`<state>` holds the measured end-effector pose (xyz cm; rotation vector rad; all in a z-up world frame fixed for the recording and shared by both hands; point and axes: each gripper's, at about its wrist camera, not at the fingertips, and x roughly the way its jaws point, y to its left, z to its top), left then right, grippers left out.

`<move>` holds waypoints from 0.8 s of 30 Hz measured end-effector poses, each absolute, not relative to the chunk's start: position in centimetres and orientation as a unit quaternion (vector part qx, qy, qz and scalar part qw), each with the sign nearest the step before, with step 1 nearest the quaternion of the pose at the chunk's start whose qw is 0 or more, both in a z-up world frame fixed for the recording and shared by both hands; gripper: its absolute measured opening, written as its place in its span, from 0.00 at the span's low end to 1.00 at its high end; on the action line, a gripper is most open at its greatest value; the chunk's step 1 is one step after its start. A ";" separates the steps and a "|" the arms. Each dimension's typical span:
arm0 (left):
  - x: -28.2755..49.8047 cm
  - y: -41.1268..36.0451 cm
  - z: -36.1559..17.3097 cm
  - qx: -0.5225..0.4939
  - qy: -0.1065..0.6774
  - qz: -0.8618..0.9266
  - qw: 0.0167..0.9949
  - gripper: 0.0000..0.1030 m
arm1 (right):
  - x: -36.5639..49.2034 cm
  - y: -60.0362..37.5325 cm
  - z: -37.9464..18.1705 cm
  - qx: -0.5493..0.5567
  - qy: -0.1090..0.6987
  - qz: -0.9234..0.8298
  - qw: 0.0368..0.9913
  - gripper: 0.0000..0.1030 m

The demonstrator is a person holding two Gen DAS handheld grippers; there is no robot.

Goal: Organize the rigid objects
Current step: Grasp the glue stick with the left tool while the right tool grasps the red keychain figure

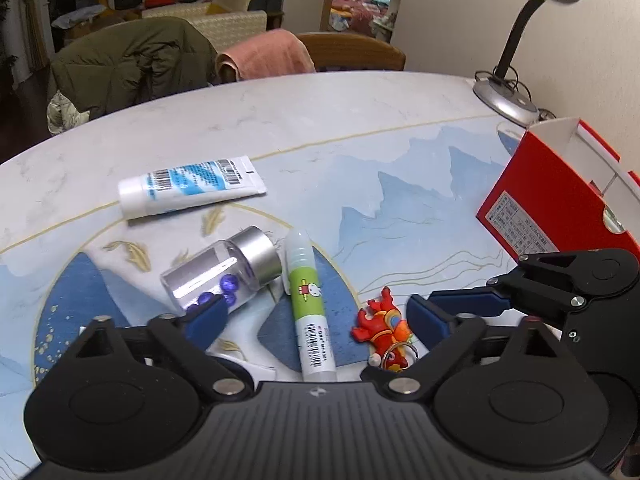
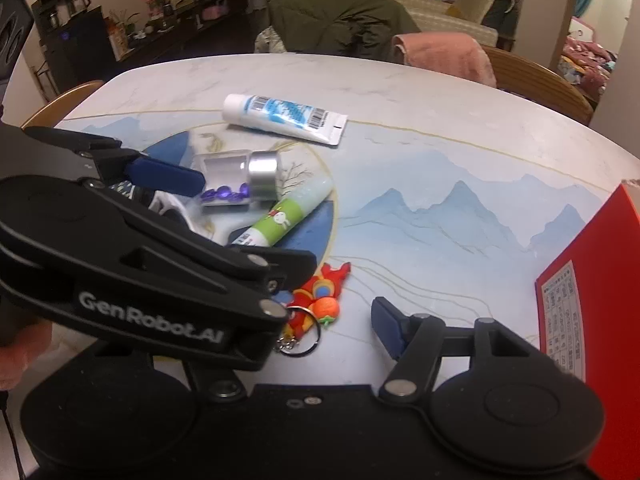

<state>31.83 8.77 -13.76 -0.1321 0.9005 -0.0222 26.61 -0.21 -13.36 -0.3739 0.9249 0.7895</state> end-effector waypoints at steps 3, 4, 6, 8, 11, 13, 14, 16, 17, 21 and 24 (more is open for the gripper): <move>32.1 8.9 -14.2 -0.068 0.444 -0.006 0.893 0.70 | 26.8 -0.2 -13.5 -0.168 0.430 0.365 0.808 0.59; 32.2 9.0 -14.4 -0.069 0.448 -0.003 0.892 0.65 | 26.8 -0.2 -13.5 -0.168 0.430 0.365 0.809 0.57; 32.4 9.1 -14.7 -0.069 0.454 0.002 0.889 0.61 | 26.8 0.0 -13.7 -0.170 0.428 0.364 0.809 0.54; 32.6 9.1 -14.9 -0.067 0.456 0.002 0.887 0.57 | 26.8 0.1 -13.8 -0.173 0.426 0.363 0.810 0.51; 32.8 8.9 -15.2 -0.061 0.458 0.000 0.887 0.53 | 26.7 0.4 -14.0 -0.177 0.425 0.360 0.811 0.48; 32.9 8.9 -15.2 -0.064 0.457 0.000 0.887 0.51 | 26.7 0.5 -14.1 -0.179 0.427 0.361 0.810 0.47; 33.0 9.0 -15.2 -0.065 0.457 0.000 0.887 0.49 | 26.7 0.5 -14.2 -0.181 0.427 0.360 0.809 0.47; 33.1 9.0 -15.1 -0.064 0.457 0.001 0.887 0.40 | 26.7 0.6 -14.3 -0.183 0.425 0.360 0.810 0.47; 33.1 9.0 -15.1 -0.065 0.457 -0.001 0.887 0.40 | 26.7 0.7 -14.3 -0.185 0.423 0.359 0.811 0.44; 33.0 9.5 -15.1 -0.079 0.456 0.001 0.886 0.33 | 26.9 0.9 -14.2 -0.183 0.422 0.360 0.812 0.37; 32.9 9.4 -15.1 -0.078 0.458 -0.003 0.885 0.33 | 27.0 0.6 -14.2 -0.179 0.424 0.359 0.812 0.36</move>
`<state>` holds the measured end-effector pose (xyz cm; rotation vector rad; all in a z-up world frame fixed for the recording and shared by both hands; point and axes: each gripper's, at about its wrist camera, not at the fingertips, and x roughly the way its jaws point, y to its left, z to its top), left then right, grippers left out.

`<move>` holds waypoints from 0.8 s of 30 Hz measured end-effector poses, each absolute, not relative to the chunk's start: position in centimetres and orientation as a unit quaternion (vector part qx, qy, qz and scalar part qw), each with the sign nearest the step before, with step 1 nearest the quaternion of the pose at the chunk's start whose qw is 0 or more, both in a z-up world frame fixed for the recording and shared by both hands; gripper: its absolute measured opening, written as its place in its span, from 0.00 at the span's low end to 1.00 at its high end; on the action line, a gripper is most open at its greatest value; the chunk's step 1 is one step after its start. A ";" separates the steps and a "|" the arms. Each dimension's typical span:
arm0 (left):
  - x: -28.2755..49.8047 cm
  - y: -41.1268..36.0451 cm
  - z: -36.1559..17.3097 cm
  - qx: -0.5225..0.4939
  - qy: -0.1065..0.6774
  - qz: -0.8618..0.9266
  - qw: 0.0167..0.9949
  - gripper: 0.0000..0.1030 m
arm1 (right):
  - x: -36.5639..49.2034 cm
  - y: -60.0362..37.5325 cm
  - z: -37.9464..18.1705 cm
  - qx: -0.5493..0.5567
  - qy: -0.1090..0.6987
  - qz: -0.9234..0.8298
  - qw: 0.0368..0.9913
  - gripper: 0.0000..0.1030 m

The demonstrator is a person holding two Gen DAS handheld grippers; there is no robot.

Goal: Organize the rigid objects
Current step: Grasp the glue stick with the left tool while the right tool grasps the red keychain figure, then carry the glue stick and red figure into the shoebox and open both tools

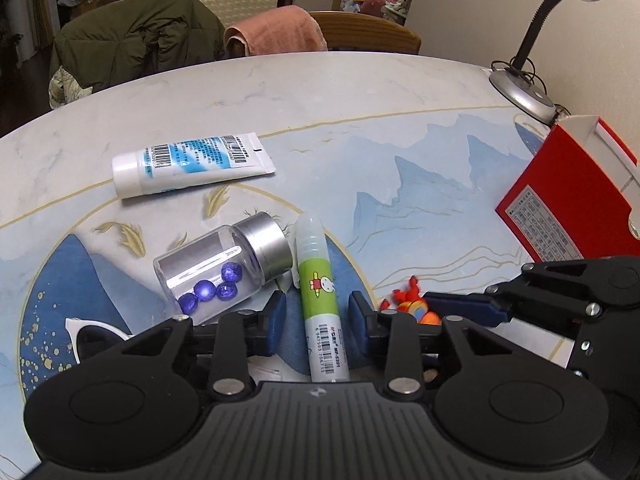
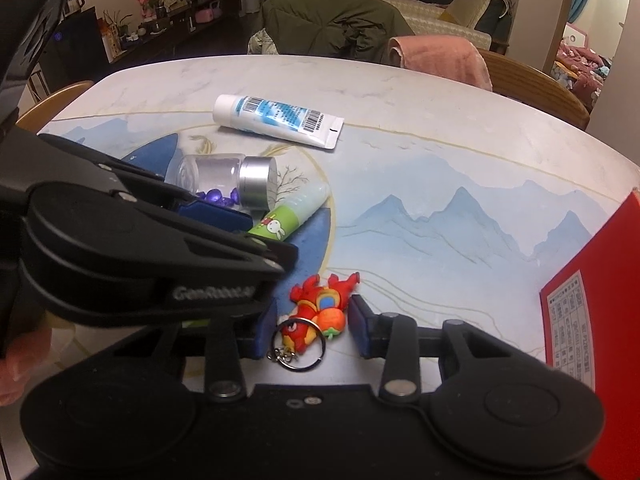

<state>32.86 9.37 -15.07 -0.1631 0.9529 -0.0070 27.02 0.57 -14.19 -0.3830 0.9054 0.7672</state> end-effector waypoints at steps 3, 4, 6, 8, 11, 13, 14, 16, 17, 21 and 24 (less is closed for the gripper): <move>32.8 8.6 -15.1 -0.060 0.459 -0.006 0.886 0.33 | 27.2 -0.2 -14.1 -0.173 0.429 0.350 0.815 0.36; 32.8 8.4 -15.1 -0.055 0.460 -0.006 0.886 0.31 | 27.3 -0.6 -14.1 -0.171 0.431 0.347 0.816 0.36; 32.9 8.0 -15.1 -0.049 0.461 -0.002 0.886 0.23 | 27.3 -1.2 -14.0 -0.166 0.434 0.342 0.817 0.36; 32.9 7.8 -15.1 -0.042 0.462 0.002 0.886 0.20 | 27.1 -1.9 -13.9 -0.162 0.438 0.338 0.817 0.36; 32.7 7.6 -15.0 -0.034 0.460 0.009 0.887 0.17 | 26.6 -2.7 -13.4 -0.156 0.439 0.335 0.819 0.36; 32.5 7.4 -14.7 -0.031 0.456 0.011 0.889 0.17 | 26.3 -3.3 -12.9 -0.152 0.437 0.335 0.821 0.36; 32.3 7.4 -14.5 -0.030 0.454 0.010 0.890 0.17 | 26.1 -3.6 -12.6 -0.148 0.436 0.335 0.822 0.36; 32.0 7.2 -14.2 -0.028 0.451 0.010 0.892 0.17 | 25.8 -4.2 -11.9 -0.143 0.434 0.335 0.824 0.36; 31.8 7.1 -13.9 -0.030 0.450 0.010 0.893 0.17 | 25.7 -4.6 -11.5 -0.139 0.433 0.334 0.825 0.36; 30.7 6.9 -12.6 -0.039 0.440 0.007 0.897 0.17 | 25.0 -6.2 -9.7 -0.126 0.428 0.335 0.830 0.36; 29.7 6.8 -11.6 -0.050 0.436 0.007 0.898 0.17 | 24.5 -7.4 -8.1 -0.114 0.425 0.342 0.831 0.36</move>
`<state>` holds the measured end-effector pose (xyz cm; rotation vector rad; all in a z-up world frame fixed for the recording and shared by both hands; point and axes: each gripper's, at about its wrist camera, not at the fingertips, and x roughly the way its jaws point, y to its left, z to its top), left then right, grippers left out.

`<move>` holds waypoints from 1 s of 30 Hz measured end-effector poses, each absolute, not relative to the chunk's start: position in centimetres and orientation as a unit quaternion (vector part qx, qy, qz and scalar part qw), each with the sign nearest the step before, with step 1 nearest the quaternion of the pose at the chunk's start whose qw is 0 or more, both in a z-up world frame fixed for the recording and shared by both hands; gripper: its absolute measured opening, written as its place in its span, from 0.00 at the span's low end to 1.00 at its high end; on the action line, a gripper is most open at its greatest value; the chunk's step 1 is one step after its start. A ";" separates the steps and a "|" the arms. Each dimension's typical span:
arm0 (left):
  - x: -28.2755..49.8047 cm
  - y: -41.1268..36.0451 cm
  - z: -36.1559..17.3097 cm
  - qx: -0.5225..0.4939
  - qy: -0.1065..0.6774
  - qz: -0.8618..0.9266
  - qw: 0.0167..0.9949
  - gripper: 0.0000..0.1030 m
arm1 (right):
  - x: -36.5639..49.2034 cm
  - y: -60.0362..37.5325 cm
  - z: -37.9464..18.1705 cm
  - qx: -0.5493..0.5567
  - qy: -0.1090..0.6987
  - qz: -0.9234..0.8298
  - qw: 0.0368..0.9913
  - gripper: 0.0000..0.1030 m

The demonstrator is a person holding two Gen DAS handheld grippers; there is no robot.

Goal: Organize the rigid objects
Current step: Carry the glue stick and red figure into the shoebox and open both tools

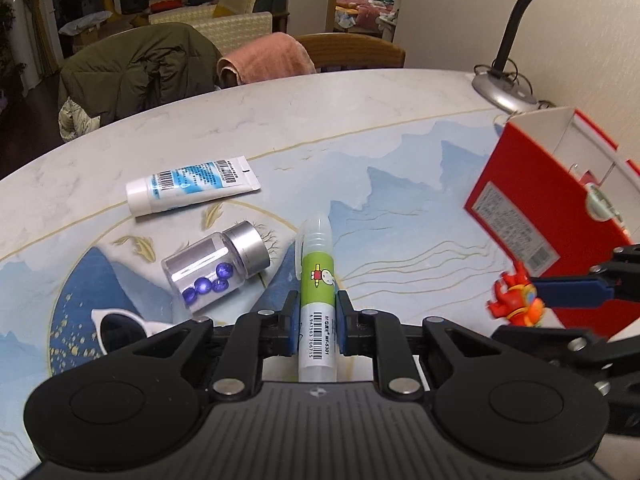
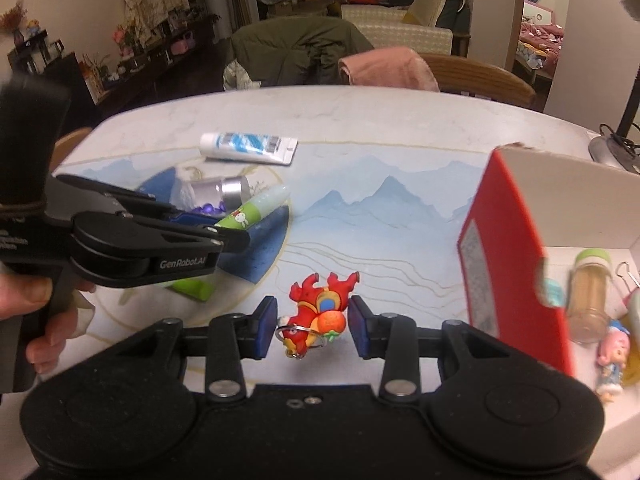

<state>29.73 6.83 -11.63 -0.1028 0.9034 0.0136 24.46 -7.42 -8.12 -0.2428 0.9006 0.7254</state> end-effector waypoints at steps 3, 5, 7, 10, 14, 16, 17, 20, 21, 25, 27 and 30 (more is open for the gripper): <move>28.8 6.4 -10.7 -0.051 0.431 0.008 0.901 0.17 | 23.9 -8.6 -6.5 -0.110 0.417 0.348 0.833 0.36; 28.1 6.1 -9.9 -0.056 0.427 0.006 0.903 0.17 | 23.6 -9.5 -5.4 -0.107 0.412 0.351 0.834 0.36; 27.4 5.5 -8.9 -0.058 0.421 0.003 0.905 0.17 | 23.3 -10.2 -4.4 -0.105 0.408 0.353 0.835 0.36; 26.5 4.5 -7.4 -0.058 0.410 -0.003 0.910 0.17 | 23.2 -11.5 -3.1 -0.101 0.402 0.356 0.838 0.36; 25.9 3.1 -5.3 -0.067 0.399 -0.012 0.914 0.17 | 23.2 -13.2 -1.7 -0.098 0.392 0.357 0.842 0.36; 25.7 2.1 -4.4 -0.067 0.391 -0.016 0.918 0.17 | 23.4 -14.2 -1.1 -0.096 0.389 0.356 0.844 0.36; 25.6 1.6 -3.9 -0.066 0.387 -0.017 0.919 0.17 | 23.5 -14.8 -0.8 -0.096 0.388 0.355 0.845 0.36; 25.7 -0.2 -2.5 -0.068 0.378 -0.026 0.923 0.17 | 23.9 -16.5 -0.2 -0.097 0.383 0.352 0.849 0.36; 25.8 -0.8 -2.2 -0.066 0.375 -0.029 0.924 0.17 | 24.1 -16.9 0.0 -0.095 0.382 0.352 0.850 0.36; 26.5 -3.3 -1.0 -0.062 0.366 -0.039 0.928 0.17 | 25.1 -19.0 0.6 -0.092 0.374 0.350 0.854 0.36; 27.0 -4.7 -0.6 -0.060 0.364 -0.045 0.928 0.17 | 25.5 -20.1 0.7 -0.091 0.371 0.349 0.856 0.36; 28.0 -6.7 -0.3 -0.055 0.363 -0.052 0.929 0.17 | 26.4 -21.8 0.7 -0.089 0.370 0.346 0.858 0.36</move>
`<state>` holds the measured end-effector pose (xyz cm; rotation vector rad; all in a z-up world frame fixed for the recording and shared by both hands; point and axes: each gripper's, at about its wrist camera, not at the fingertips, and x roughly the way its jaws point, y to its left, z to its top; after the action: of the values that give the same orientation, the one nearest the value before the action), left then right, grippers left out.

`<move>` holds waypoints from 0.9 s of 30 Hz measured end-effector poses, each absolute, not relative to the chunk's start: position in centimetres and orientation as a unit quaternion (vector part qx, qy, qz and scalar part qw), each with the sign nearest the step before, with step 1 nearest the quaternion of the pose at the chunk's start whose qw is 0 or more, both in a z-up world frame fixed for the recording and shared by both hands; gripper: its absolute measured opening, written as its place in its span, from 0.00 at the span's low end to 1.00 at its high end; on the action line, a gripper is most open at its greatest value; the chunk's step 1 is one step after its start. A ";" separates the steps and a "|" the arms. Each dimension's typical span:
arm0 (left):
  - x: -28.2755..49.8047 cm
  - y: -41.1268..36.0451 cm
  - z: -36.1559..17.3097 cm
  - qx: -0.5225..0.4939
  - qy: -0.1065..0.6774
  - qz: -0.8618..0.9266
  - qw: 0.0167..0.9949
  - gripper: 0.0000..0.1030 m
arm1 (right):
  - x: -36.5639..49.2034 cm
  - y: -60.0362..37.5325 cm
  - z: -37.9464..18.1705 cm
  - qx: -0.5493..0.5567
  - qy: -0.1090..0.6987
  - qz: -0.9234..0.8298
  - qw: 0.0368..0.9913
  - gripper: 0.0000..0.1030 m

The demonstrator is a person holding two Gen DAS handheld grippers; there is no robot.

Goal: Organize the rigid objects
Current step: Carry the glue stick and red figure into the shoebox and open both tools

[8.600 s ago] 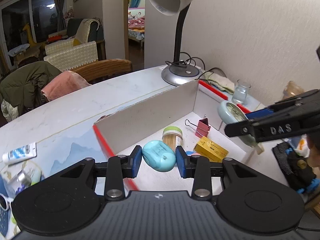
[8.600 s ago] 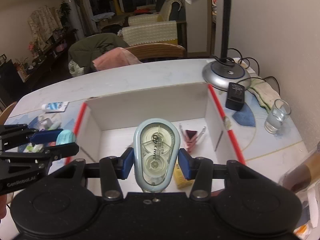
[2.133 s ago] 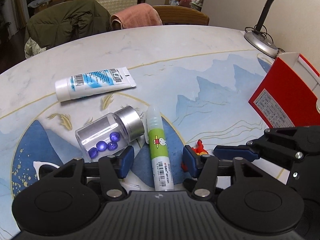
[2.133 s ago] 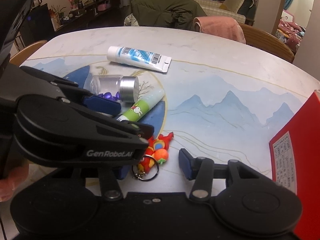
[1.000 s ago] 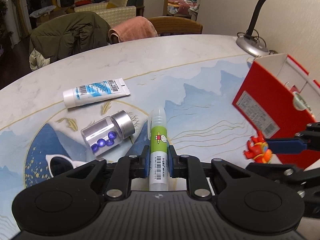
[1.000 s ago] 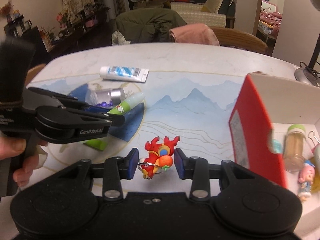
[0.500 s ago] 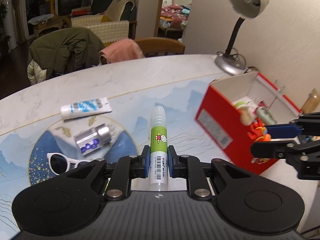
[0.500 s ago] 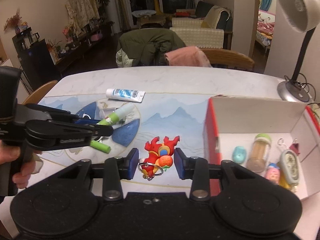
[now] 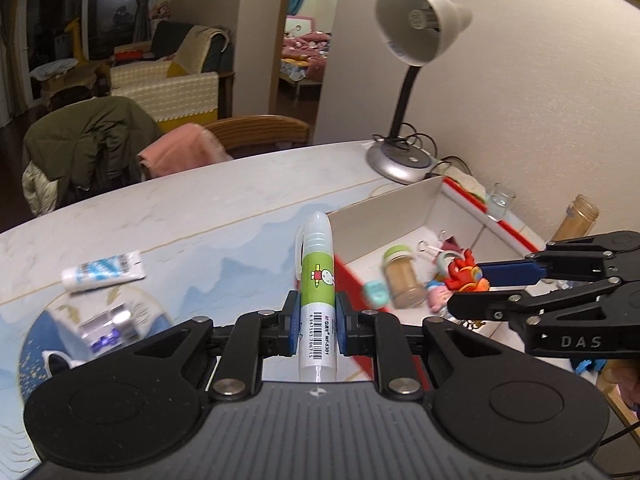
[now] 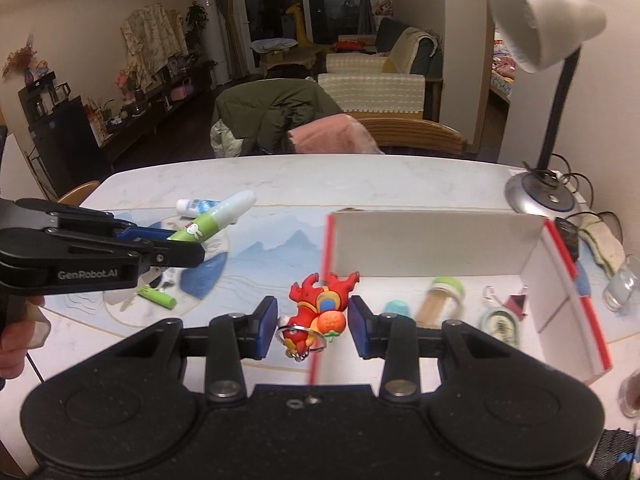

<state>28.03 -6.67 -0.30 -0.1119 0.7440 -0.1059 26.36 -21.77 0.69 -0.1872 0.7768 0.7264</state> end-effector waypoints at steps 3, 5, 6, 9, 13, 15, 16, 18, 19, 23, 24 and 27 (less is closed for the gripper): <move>29.2 -8.9 -0.2 -0.049 0.364 -0.061 0.928 0.17 | 27.2 -23.5 0.5 -0.088 0.371 0.342 0.859 0.36; 30.0 -10.3 -0.3 -0.043 0.366 -0.066 0.927 0.17 | 27.9 -24.7 0.3 -0.086 0.373 0.338 0.860 0.36; 30.5 -11.0 -0.5 -0.040 0.368 -0.069 0.927 0.17 | 28.2 -25.3 0.2 -0.086 0.374 0.336 0.860 0.36; 31.8 -13.1 -0.9 -0.034 0.375 -0.075 0.924 0.17 | 29.1 -27.1 -0.3 -0.083 0.377 0.328 0.862 0.36; 33.8 -15.4 -1.8 -0.025 0.386 -0.078 0.919 0.17 | 30.7 -29.4 -1.1 -0.081 0.383 0.313 0.865 0.36; 34.7 -16.1 -2.4 -0.022 0.392 -0.076 0.917 0.17 | 31.4 -30.5 -1.6 -0.080 0.387 0.306 0.866 0.36; 35.2 -16.5 -2.7 -0.021 0.395 -0.074 0.915 0.17 | 31.8 -31.1 -1.9 -0.079 0.390 0.301 0.866 0.36; 36.2 -17.1 -3.4 -0.018 0.404 -0.070 0.912 0.17 | 32.4 -32.1 -2.5 -0.077 0.397 0.295 0.866 0.36; 36.8 -17.4 -3.7 -0.018 0.408 -0.067 0.910 0.17 | 32.7 -32.3 -2.7 -0.077 0.399 0.293 0.866 0.36; 39.2 -18.2 -5.2 -0.012 0.427 -0.052 0.903 0.17 | 33.9 -32.9 -3.5 -0.077 0.404 0.293 0.863 0.36; 39.7 -18.3 -5.5 -0.011 0.432 -0.048 0.901 0.17 | 34.3 -33.0 -3.7 -0.076 0.406 0.294 0.862 0.36; 41.1 -18.4 -6.6 -0.005 0.445 -0.035 0.895 0.17 | 35.1 -32.5 -4.5 -0.079 0.414 0.307 0.853 0.36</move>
<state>41.13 -18.44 -6.61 -0.0094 0.9235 -0.0715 35.09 -32.47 -4.51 -0.1662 0.8717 0.6464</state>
